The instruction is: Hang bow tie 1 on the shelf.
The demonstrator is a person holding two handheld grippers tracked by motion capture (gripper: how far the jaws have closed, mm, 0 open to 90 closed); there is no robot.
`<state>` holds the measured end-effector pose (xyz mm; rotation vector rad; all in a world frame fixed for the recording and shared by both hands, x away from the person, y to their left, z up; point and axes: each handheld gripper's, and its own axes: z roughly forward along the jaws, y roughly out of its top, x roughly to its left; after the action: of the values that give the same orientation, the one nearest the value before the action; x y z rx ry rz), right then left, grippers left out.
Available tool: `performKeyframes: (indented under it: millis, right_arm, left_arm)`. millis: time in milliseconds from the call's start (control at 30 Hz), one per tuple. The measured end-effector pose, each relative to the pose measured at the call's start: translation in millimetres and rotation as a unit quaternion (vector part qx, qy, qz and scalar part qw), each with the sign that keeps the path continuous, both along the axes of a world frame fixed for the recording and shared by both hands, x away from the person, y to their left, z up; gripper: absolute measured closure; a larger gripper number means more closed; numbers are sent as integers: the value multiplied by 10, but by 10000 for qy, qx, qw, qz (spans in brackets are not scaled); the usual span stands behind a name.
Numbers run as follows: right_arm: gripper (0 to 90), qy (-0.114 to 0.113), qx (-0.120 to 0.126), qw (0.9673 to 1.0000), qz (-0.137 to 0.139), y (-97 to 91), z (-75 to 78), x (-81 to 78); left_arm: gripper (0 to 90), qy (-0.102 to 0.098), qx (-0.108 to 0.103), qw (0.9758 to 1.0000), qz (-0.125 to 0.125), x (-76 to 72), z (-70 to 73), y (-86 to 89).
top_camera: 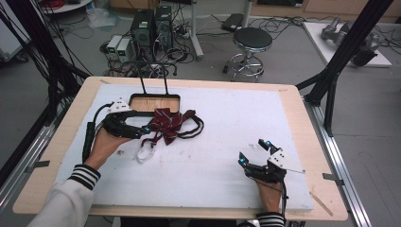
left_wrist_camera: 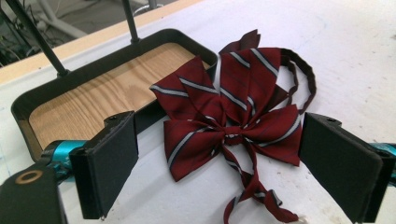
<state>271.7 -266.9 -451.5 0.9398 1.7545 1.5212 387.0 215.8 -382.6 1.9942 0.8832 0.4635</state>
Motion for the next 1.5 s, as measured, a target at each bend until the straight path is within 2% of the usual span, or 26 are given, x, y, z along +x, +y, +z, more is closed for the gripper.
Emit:
performKeyframes:
  millis: [133, 267, 400, 600, 767, 833, 1000, 1200, 1300, 1400, 1433, 1500]
  right_arm:
    - [109, 2, 18, 10000, -2, -1, -1, 2]
    - [108, 8, 21, 10000, -4, 0, 0, 0]
    - [108, -22, 11, 10000, -3, -4, 0, 5]
    - [109, -15, 26, 10000, 3, -5, 0, 4]
    - [109, -28, 19, 10000, 1, -5, -1, 3]
    - [108, -5, 31, 10000, -6, -6, -1, 0]
    - [108, -18, 25, 10000, 4, -7, -1, 2]
    - [109, -34, -1, 10000, -2, -4, 0, 1]
    - [108, -20, 27, 10000, -6, -4, -1, 1]
    - [108, -29, 7, 10000, -7, -3, -1, 1]
    - [108, -52, -12, 10000, -7, -5, -1, 3]
    - [108, -29, 6, 10000, -5, -4, -1, 0]
  left_arm:
    - [126, 171, 196, 9997, -17, 63, -10, -78]
    - [125, 397, 410, 9984, -54, 149, -42, -179]
    - [126, 573, 539, 9969, -55, 227, -79, -253]
    - [128, 787, 761, 9940, -8, 303, -108, -379]
    - [128, 1130, 885, 9896, -15, 381, -165, -452]
    - [129, 1188, 929, 9886, 15, 405, -176, -479]
    - [154, 1474, 957, 9844, 67, 452, -197, -539]
    - [176, 1667, 1036, 9804, 178, 497, -227, -580]
    - [188, 1790, 1005, 9784, 230, 524, -224, -591]
    - [241, 1783, 907, 9793, 310, 539, -203, -607]
    - [242, 1815, 862, 9790, 337, 545, -202, -615]
    - [249, 1881, 929, 9772, 319, 552, -200, -634]
